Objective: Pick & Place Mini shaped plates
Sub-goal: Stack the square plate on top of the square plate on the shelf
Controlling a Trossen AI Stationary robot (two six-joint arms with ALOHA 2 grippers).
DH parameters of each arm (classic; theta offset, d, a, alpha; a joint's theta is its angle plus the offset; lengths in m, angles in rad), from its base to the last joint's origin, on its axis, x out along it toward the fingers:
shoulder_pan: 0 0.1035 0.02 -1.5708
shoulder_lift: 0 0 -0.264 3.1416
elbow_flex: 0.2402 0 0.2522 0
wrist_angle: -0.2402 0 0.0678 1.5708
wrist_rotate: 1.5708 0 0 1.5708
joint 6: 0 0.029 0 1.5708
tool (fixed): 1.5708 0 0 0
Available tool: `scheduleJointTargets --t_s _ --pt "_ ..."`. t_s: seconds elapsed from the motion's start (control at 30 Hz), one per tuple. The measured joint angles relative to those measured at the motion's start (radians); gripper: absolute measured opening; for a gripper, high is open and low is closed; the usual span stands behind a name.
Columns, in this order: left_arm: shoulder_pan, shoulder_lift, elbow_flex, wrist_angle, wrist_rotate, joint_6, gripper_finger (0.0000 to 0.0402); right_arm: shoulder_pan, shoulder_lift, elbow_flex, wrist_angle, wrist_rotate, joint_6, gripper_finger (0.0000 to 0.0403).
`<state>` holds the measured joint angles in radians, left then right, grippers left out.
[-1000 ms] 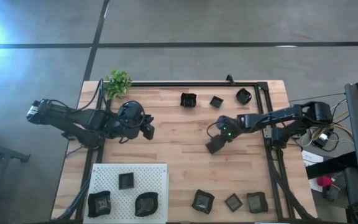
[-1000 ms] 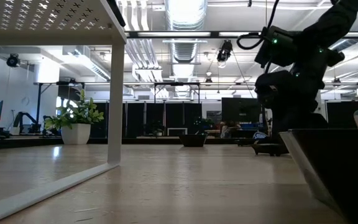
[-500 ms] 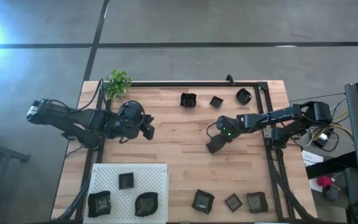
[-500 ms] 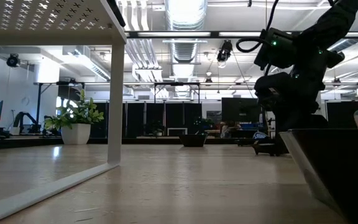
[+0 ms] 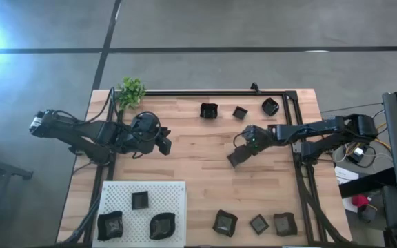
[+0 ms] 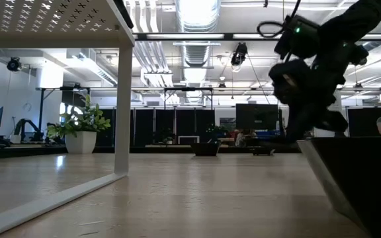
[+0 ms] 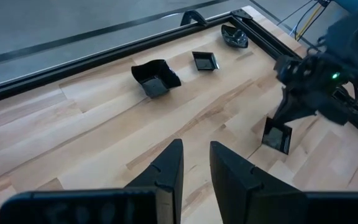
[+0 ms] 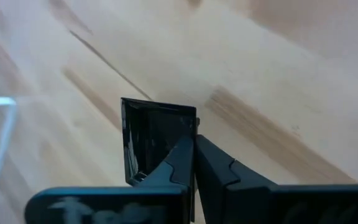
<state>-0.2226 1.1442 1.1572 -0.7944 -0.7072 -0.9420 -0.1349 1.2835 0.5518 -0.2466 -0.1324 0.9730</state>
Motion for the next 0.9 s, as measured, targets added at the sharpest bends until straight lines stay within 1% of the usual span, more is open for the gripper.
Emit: scheduleJointTargets --t_s 0.1,0.2,0.3,0.47,0.57,0.7,0.9 --pt "0.000 0.000 0.000 0.001 0.000 0.016 0.0071 0.000 -0.065 0.000 0.000 0.064 0.014 0.0008" --pt "0.000 0.000 0.000 0.027 0.001 0.094 0.0071 0.000 -0.122 0.000 0.009 0.139 0.014 0.0008" --pt "0.000 0.007 0.000 0.094 0.000 0.258 0.0071 -0.001 -0.152 0.004 0.056 0.215 -0.005 0.0008" --pt "0.000 0.051 0.000 0.265 0.000 0.597 0.0071 -0.004 -0.131 0.089 0.057 0.295 -0.140 0.0008" --pt "0.000 0.088 0.000 0.349 0.001 0.718 0.0071 -0.003 -0.103 0.154 0.043 0.345 -0.215 0.0008" --pt "0.005 0.132 0.000 0.406 0.001 0.786 0.0071 -0.003 -0.077 0.233 0.045 0.393 -0.313 0.0008" --pt "0.007 0.171 0.000 0.474 0.000 0.791 0.0071 -0.004 -0.054 0.299 0.042 0.398 -0.401 0.0008"
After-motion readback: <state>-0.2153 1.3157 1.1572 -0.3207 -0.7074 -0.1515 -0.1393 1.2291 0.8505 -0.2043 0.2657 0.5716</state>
